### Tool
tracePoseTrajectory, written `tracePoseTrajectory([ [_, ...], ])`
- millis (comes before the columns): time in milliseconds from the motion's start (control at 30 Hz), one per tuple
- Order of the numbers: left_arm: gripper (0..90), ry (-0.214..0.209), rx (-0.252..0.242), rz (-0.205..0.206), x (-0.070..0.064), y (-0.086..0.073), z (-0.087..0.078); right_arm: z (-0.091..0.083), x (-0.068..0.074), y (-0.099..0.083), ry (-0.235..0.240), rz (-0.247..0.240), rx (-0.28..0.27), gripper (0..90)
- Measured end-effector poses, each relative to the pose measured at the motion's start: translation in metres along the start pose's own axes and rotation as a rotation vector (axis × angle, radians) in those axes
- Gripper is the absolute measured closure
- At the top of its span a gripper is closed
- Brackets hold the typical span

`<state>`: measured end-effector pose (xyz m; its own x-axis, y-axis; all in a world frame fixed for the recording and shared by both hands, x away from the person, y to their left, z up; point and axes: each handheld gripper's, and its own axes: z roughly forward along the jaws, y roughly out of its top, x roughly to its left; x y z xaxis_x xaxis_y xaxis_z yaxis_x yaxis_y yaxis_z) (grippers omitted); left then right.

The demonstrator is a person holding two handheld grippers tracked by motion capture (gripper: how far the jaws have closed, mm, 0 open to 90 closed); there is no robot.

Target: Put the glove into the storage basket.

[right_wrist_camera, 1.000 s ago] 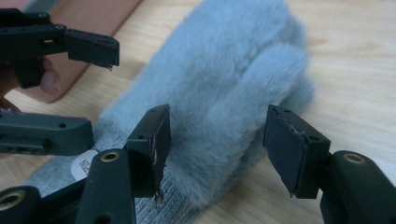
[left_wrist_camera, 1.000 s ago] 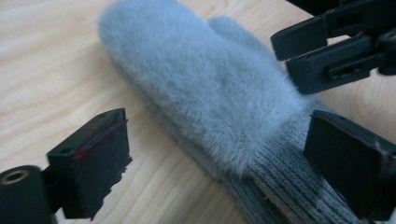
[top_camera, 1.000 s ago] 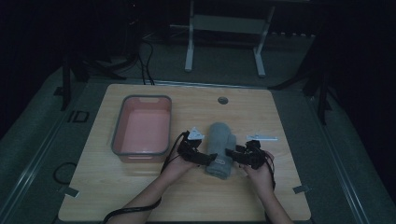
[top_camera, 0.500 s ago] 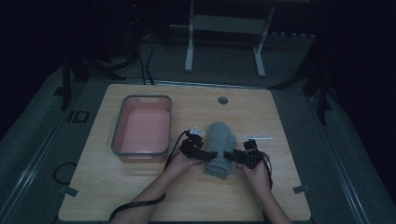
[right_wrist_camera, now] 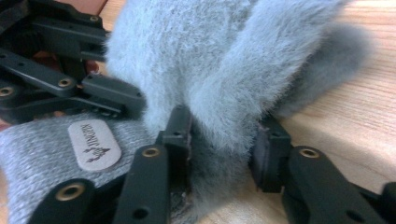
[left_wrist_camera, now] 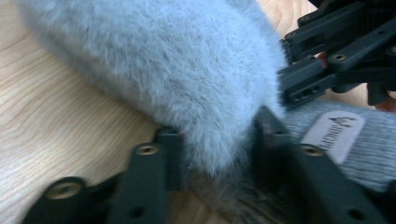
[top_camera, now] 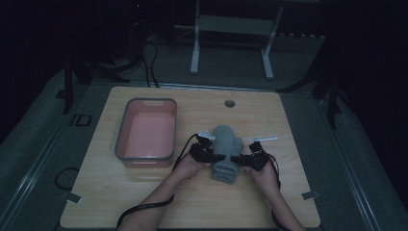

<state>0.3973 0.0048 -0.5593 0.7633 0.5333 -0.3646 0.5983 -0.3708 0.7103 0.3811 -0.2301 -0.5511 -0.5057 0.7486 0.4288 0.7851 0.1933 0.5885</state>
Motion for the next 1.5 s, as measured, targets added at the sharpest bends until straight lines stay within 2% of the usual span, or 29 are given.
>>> tracePoseTrajectory([
  [133, 76.8, 0.007, -0.010, 0.019, -0.004, 0.001, -0.001, -0.001, 0.001, -0.001, 0.006, -0.002, -0.017, 73.1],
  [200, 78.4, 0.011, -0.015, 0.037, -0.006, 0.001, -0.003, -0.003, 0.003, -0.001, 0.000, -0.006, -0.022, 76.2],
  [367, 80.0, -0.003, -0.017, 0.044, -0.008, 0.004, -0.008, -0.008, 0.008, 0.001, -0.008, -0.030, -0.032, 79.0],
  [500, 80.6, -0.003, -0.020, 0.065, -0.012, 0.008, -0.016, -0.013, 0.012, 0.005, 0.013, -0.034, -0.039, 79.7],
  [633, 80.7, -0.006, -0.030, 0.067, -0.014, 0.013, -0.023, -0.018, 0.016, 0.008, 0.021, -0.045, -0.046, 79.8],
  [833, 80.6, -0.004, -0.048, 0.083, -0.018, 0.027, -0.041, -0.030, 0.028, 0.021, 0.027, -0.073, -0.073, 79.8],
  [867, 80.6, 0.004, -0.051, 0.099, -0.020, 0.031, -0.048, -0.034, 0.032, 0.026, 0.033, -0.081, -0.079, 79.8],
  [1000, 80.6, 0.015, -0.063, 0.111, -0.022, 0.036, -0.058, -0.039, 0.039, 0.034, 0.035, -0.102, -0.092, 79.8],
  [1233, 80.6, 0.030, -0.072, 0.133, -0.020, 0.049, -0.083, -0.044, 0.058, 0.052, 0.040, -0.131, -0.113, 79.8],
  [1367, 80.5, 0.042, -0.082, 0.131, -0.018, 0.056, -0.099, -0.047, 0.073, 0.068, 0.051, -0.147, -0.120, 79.9],
  [1433, 80.5, 0.048, -0.086, 0.134, -0.016, 0.059, -0.108, -0.047, 0.075, 0.072, 0.054, -0.157, -0.122, 79.9],
  [1500, 80.5, 0.051, -0.091, 0.129, -0.014, 0.061, -0.117, -0.046, 0.085, 0.082, 0.066, -0.166, -0.123, 79.9],
])
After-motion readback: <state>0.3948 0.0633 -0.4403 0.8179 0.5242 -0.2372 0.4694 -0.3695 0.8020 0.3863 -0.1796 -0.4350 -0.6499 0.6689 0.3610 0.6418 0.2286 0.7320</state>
